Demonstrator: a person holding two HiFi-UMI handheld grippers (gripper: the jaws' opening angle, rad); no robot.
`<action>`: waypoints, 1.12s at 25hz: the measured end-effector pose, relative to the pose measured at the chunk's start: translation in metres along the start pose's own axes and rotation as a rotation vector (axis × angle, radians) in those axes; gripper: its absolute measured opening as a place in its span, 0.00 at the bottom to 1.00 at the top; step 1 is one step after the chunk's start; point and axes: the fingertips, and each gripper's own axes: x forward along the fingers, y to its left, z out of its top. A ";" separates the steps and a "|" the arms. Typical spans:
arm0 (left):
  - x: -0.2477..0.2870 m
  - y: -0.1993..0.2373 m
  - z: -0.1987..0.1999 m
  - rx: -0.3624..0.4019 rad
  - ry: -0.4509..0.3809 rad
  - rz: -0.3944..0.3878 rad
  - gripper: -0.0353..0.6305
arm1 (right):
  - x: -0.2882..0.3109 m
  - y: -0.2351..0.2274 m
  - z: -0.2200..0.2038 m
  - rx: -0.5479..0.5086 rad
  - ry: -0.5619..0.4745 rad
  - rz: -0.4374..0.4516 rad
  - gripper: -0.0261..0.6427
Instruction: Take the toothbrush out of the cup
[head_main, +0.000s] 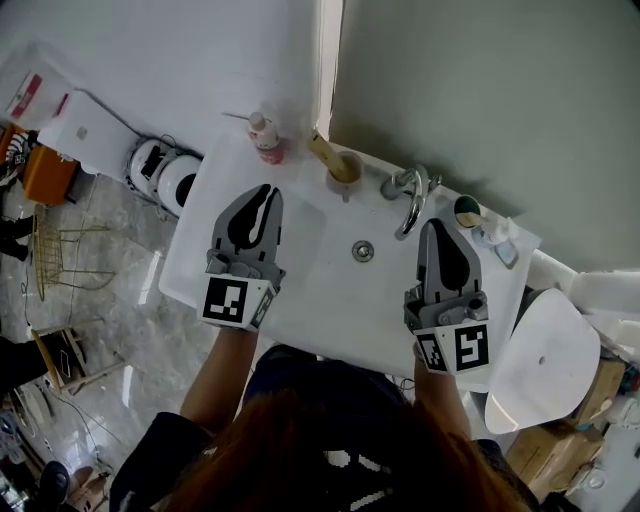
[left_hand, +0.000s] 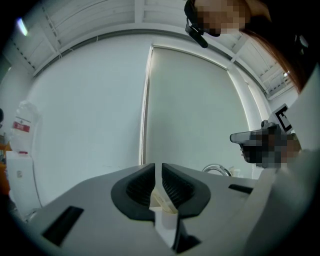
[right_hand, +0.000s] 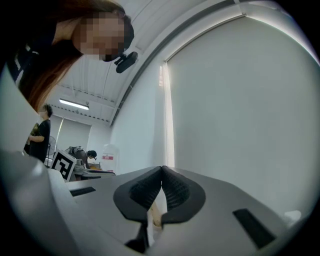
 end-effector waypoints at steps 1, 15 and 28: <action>0.008 0.002 -0.003 -0.003 0.006 -0.011 0.11 | 0.004 -0.001 -0.002 0.005 0.007 -0.005 0.06; 0.120 0.020 -0.061 -0.089 0.117 -0.133 0.33 | 0.055 0.010 -0.032 0.101 0.032 -0.007 0.06; 0.185 0.018 -0.114 -0.162 0.242 -0.176 0.39 | 0.071 -0.009 -0.038 0.069 0.055 -0.060 0.06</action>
